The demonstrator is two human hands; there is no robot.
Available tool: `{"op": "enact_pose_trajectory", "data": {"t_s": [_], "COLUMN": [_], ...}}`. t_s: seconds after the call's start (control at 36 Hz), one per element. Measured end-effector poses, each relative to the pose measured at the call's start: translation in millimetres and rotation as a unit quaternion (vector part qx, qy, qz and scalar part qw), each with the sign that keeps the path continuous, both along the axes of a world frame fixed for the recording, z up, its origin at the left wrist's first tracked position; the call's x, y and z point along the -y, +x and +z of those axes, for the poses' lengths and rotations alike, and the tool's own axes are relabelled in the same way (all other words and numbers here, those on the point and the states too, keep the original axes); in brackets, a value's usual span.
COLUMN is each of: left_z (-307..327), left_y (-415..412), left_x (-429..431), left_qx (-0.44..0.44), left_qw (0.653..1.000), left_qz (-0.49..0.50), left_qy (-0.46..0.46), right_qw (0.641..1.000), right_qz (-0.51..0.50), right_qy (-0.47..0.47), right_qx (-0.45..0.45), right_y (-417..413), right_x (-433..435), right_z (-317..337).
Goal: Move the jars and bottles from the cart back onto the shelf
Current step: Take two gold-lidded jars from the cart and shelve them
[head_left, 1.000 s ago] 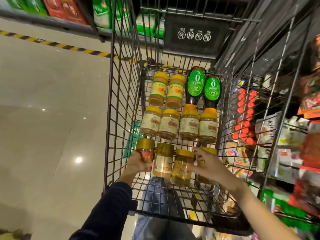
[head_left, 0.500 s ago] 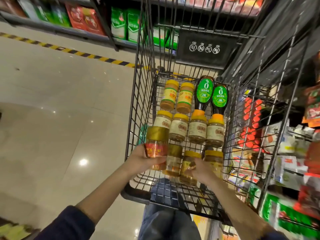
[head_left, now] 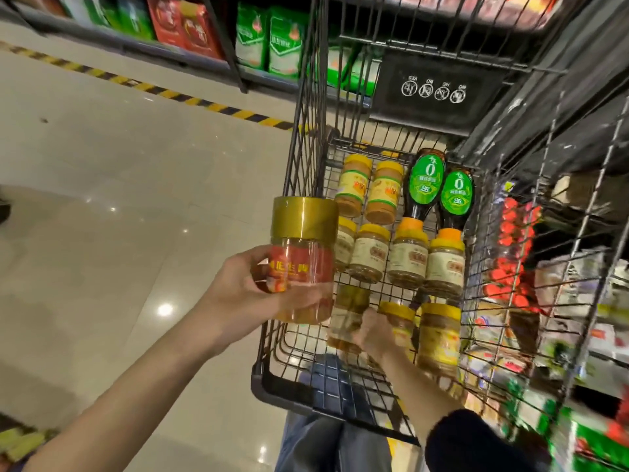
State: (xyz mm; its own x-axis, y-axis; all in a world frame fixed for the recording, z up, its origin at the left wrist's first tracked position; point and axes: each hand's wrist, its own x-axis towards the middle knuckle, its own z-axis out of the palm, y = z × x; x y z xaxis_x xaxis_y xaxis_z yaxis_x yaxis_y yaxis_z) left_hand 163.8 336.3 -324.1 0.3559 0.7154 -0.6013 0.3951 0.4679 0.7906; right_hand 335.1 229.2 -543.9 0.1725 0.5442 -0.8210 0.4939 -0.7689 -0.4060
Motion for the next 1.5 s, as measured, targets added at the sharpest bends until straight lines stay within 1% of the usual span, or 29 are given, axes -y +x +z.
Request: {"op": "enact_pose_trajectory", "data": {"t_s": [0.11,0.25,0.31,0.39,0.53,0.64,0.69,0.78,0.83,0.94,0.97,1.06,1.17,1.31,1.5], "left_z": [-5.2,-8.5,-9.1,-8.9,-3.1,12.1,21.8,41.5,56.7,85.5,93.5,119.1,154.4,199.6,253.5], "left_y": [-3.8,-3.2,-2.1,-2.7,-0.8,4.0,7.0,11.8,15.3,23.5,26.6,36.5,55.2,80.9,119.1], "left_x": [-2.7,-3.5,-3.8,-2.6,-0.6,1.4,1.5,2.2,4.3,9.7,10.7,14.5,21.7,30.3,42.4], "left_qx": [-0.01,-0.014,-0.017,-0.011,0.005,0.027,0.036,0.051,0.061,0.067,0.068,0.086,0.108,0.158,0.213], "left_qw": [1.0,1.0,1.0,1.0,1.0,0.999,0.999,0.998,0.996,0.99,0.988,0.984,0.97,0.947,0.91], "left_qz": [-0.005,-0.004,-0.003,0.0,0.01,0.016,0.01,0.006,0.002,0.005,-0.001,-0.015,-0.038,-0.066,-0.154], "left_qy": [0.002,0.004,0.004,0.004,0.009,0.019,0.025,0.046,0.071,0.124,0.135,0.156,0.214,0.27,0.321], "right_qw": [0.994,0.983,0.978,0.969,0.964,0.966,0.964,0.96,0.949,0.919,0.915,0.906,0.872,0.825,0.757], "right_qz": [-0.076,-0.16,-0.185,-0.216,-0.226,-0.226,-0.231,-0.244,-0.255,-0.297,-0.29,-0.27,-0.284,-0.292,-0.322], "right_qy": [-0.022,-0.058,-0.055,-0.048,-0.056,0.001,0.034,0.097,0.153,0.222,0.247,0.313,0.394,0.483,0.566], "right_qx": [-0.072,-0.076,-0.083,-0.106,-0.129,-0.126,-0.127,-0.1,-0.108,-0.13,-0.132,-0.095,-0.066,-0.028,0.051], "right_y": [-12.2,-22.5,-20.7,-18.6,-10.9,1.4,7.9,18.9,28.7,49.9,56.1,71.5,92.0,111.9,121.7], "right_x": [-0.3,-4.1,1.7,-2.1,-11.5,-14.6,-19.0,-21.9,-19.9,-18.3,-17.7,-10.8,4.1,38.3,99.8], "right_z": [-16.9,-33.8,-55.7,-35.1,4.4,41.2,68.9,116.7,144.8,211.2,224.6,269.5,328.9,400.0,478.6]}}
